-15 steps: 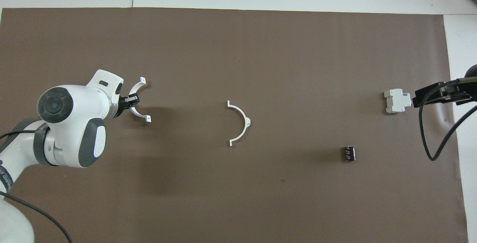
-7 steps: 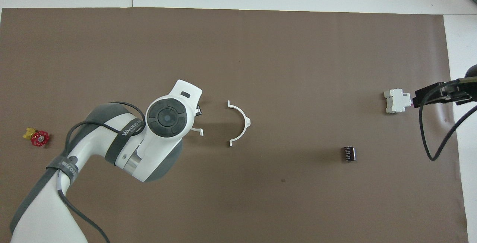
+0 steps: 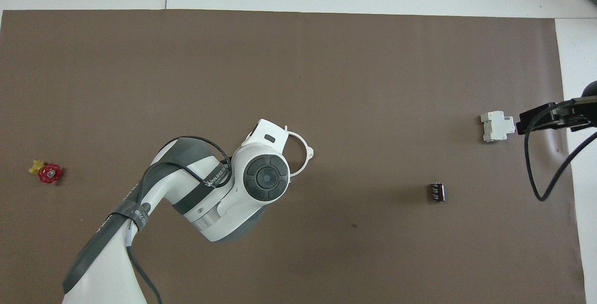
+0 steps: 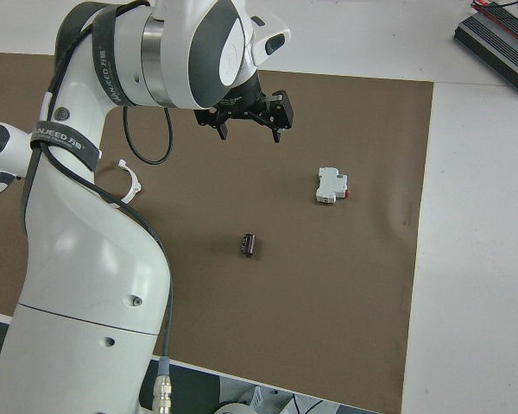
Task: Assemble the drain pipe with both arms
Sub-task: 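Carry the clamp half with the left gripper to the placed half, then press the held half onto the placed half with the left gripper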
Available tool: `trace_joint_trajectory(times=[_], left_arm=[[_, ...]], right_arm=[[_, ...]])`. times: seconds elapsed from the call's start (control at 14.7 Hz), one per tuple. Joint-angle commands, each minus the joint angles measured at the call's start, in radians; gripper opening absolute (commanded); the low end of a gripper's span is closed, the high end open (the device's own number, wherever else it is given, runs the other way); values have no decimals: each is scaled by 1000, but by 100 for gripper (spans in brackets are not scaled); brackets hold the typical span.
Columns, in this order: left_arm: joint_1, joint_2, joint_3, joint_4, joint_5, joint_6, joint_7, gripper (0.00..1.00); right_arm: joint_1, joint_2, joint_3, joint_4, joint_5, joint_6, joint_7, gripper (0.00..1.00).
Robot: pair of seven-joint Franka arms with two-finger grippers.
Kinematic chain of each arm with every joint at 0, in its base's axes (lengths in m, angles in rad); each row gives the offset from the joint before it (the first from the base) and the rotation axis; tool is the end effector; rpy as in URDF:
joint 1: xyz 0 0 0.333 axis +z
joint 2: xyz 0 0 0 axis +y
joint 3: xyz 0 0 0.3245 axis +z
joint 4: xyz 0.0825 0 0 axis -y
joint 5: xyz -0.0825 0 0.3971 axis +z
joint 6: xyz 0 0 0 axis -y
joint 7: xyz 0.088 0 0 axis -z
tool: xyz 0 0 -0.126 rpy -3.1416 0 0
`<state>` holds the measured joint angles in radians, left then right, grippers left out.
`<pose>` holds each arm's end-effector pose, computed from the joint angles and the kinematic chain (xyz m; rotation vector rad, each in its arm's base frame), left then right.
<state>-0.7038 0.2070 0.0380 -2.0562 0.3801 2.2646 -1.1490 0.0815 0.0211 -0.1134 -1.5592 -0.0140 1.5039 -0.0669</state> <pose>0.4776 -0.3565 0.3202 -2.9167 -0.3482 -0.3498 0.5650 -0.0192 0.6022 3.1262 0.0540 -0.1204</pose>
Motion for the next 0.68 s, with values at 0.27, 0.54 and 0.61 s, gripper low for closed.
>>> trace_joint_trajectory(times=[0.27,0.54,0.61], left_arm=[[-69,49,14,11,63,52,-146,0],[-82,57,14,8,71,49,-149,0],[-83,61,14,8,72,50,-149,0]], right_arm=[[-14,-12,9,-10,22,12,2,100],[-14,-12,8,-10,20,12,1,100],[-14,-12,9,-10,20,12,1,100]])
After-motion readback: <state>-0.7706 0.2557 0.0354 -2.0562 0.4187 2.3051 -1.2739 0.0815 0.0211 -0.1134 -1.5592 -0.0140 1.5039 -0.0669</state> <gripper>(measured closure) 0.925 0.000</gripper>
